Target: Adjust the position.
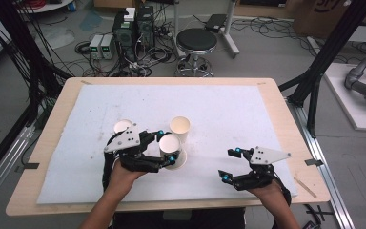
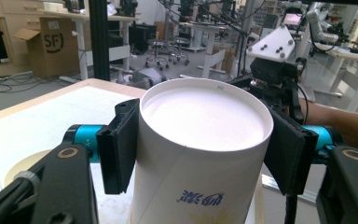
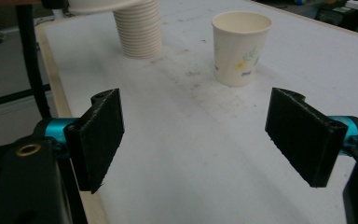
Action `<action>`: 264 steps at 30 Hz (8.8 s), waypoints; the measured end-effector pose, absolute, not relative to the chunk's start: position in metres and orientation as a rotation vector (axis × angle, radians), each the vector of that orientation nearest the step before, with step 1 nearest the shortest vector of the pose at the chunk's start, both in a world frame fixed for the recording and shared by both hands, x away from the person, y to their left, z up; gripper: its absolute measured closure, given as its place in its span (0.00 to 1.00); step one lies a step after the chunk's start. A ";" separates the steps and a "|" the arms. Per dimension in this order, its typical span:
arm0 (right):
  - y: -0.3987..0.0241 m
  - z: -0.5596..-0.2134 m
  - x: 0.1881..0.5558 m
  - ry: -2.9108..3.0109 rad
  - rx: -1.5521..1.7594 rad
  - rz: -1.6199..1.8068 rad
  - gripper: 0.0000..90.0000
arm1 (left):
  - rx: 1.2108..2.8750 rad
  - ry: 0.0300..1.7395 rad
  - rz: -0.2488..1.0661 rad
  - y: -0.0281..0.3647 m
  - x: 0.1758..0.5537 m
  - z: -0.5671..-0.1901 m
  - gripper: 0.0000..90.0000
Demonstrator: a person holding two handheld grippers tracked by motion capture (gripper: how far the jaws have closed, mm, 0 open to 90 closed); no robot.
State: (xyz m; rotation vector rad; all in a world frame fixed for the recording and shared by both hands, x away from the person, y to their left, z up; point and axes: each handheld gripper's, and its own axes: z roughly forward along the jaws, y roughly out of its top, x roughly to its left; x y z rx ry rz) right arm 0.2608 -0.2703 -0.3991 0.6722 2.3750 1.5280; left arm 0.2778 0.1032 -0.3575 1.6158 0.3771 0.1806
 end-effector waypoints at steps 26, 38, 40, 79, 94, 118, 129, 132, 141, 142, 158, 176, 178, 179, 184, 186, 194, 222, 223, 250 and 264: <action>-0.206 -0.395 0.272 2.524 0.430 1.650 0.22 | 1.666 0.308 0.066 0.085 0.276 -0.378 0.38; -0.196 -0.400 0.271 2.564 0.380 1.657 0.22 | 1.679 0.282 0.023 0.071 0.276 -0.385 0.38; -0.195 -0.401 0.270 2.573 0.380 1.659 0.22 | 1.680 0.274 0.015 0.070 0.276 -0.386 0.38; -0.191 -0.406 0.274 2.662 0.323 1.530 0.37 | 1.741 0.277 0.025 0.071 0.276 -0.385 0.20; -0.175 -0.391 0.278 2.813 0.172 1.188 0.37 | 1.950 0.222 0.012 0.070 0.278 -0.375 0.20; -0.156 -0.376 0.279 2.926 0.058 0.798 0.37 | 2.106 0.206 -0.017 0.061 0.282 -0.379 0.31; -0.153 -0.378 0.278 2.955 0.063 0.727 0.37 | 2.144 0.178 -0.029 0.058 0.282 -0.382 0.40; -0.153 -0.379 0.277 2.960 0.058 0.716 0.37 | 2.147 0.166 -0.026 0.057 0.281 -0.383 0.41; -0.170 -0.377 0.279 2.911 0.183 0.974 0.22 | 2.034 0.211 -0.020 0.068 0.280 -0.385 0.41; -0.173 -0.377 0.279 2.897 0.205 1.025 0.22 | 2.022 0.215 -0.020 0.069 0.280 -0.386 0.41; -0.216 -0.376 0.266 2.612 0.330 1.498 0.22 | 1.847 0.261 0.001 0.088 0.275 -0.396 0.41; -0.237 -0.399 0.260 2.460 0.388 1.704 0.23 | 1.701 0.251 0.021 0.100 0.270 -0.399 0.41; -0.237 -0.399 0.260 2.457 0.383 1.715 0.23 | 1.696 0.245 0.023 0.100 0.269 -0.399 0.41; -0.237 -0.399 0.260 2.455 0.380 1.718 0.23 | 1.698 0.243 0.024 0.100 0.269 -0.398 0.41; -0.237 -0.400 0.260 2.468 0.374 1.724 0.23 | 1.685 0.232 0.020 0.099 0.268 -0.397 0.41; -0.236 -0.401 0.260 2.469 0.371 1.727 0.23 | 1.685 0.226 0.019 0.099 0.268 -0.396 0.41; -0.232 -0.402 0.260 2.488 0.346 1.741 0.23 | 1.674 0.206 0.008 0.099 0.267 -0.393 0.41; -0.230 -0.404 0.262 2.444 0.281 1.924 0.34 | 1.596 0.175 -0.071 0.089 0.266 -0.400 0.41; -0.230 -0.404 0.262 2.443 0.283 1.931 0.35 | 1.598 0.175 -0.070 0.089 0.266 -0.401 0.41; -0.226 -0.384 0.271 2.635 0.314 1.595 0.35 | 1.851 0.230 0.079 0.089 0.261 -0.388 0.16; -0.210 -0.367 0.276 2.724 0.221 1.341 0.35 | 2.007 0.228 0.139 0.081 0.264 -0.386 0.17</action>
